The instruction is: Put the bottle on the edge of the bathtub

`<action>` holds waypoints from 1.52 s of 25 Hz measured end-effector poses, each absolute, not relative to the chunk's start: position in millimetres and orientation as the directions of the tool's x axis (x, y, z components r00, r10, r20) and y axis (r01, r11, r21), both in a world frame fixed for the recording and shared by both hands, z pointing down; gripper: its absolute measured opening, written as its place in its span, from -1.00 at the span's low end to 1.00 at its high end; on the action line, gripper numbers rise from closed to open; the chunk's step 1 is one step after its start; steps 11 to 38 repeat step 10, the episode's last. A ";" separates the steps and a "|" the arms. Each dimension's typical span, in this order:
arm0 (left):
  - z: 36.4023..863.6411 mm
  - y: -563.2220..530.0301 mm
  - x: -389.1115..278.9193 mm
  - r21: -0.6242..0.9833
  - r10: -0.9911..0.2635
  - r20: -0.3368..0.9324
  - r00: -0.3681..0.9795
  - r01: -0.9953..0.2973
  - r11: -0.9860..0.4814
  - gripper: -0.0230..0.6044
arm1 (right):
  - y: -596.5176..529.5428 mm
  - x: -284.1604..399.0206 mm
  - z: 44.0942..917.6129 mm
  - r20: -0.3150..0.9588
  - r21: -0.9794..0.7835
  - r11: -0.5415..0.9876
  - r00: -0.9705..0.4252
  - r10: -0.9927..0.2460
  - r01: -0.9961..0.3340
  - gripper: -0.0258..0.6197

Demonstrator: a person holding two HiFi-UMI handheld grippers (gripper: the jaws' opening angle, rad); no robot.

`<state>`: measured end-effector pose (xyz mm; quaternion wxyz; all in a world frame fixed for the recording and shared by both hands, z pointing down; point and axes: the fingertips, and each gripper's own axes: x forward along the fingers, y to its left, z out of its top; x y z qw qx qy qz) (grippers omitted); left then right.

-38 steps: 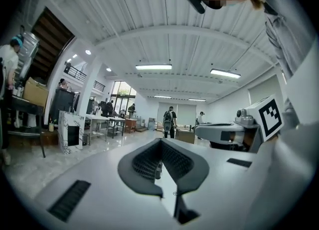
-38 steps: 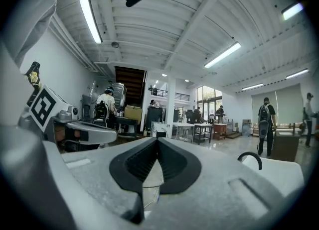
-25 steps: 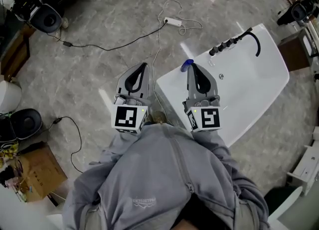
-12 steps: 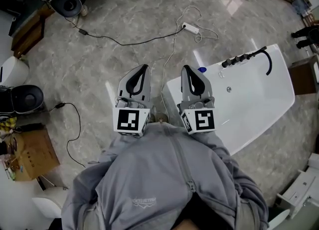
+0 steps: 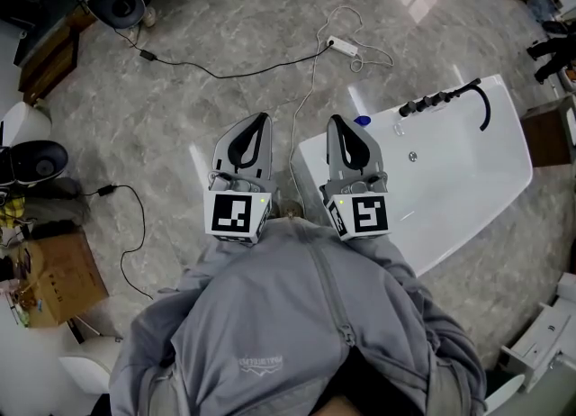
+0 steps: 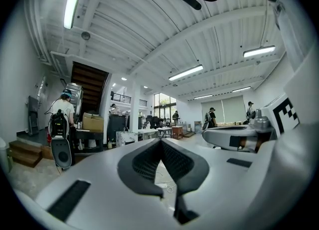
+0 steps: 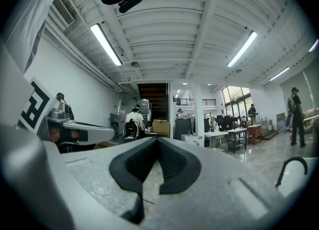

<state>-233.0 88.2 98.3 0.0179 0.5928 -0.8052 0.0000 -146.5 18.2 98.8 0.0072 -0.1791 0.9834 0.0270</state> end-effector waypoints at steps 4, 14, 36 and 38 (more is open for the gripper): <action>98.2 89.5 -226.7 0.024 -0.959 0.018 -0.284 -0.958 0.284 -0.91 | 20.7 -140.4 96.6 -0.026 0.055 0.932 -0.933 -0.358 -0.359 -0.91; 105.0 86.1 -217.1 0.025 -0.962 0.029 -0.273 -0.961 0.274 -0.91 | 18.3 -131.7 101.9 -0.030 0.056 0.929 -0.931 -0.364 -0.365 -0.91; 105.0 86.1 -217.1 0.025 -0.962 0.029 -0.273 -0.961 0.274 -0.91 | 18.3 -131.7 101.9 -0.030 0.056 0.929 -0.931 -0.364 -0.365 -0.91; 105.0 86.1 -217.1 0.025 -0.962 0.029 -0.273 -0.961 0.274 -0.91 | 18.3 -131.7 101.9 -0.030 0.056 0.929 -0.931 -0.364 -0.365 -0.91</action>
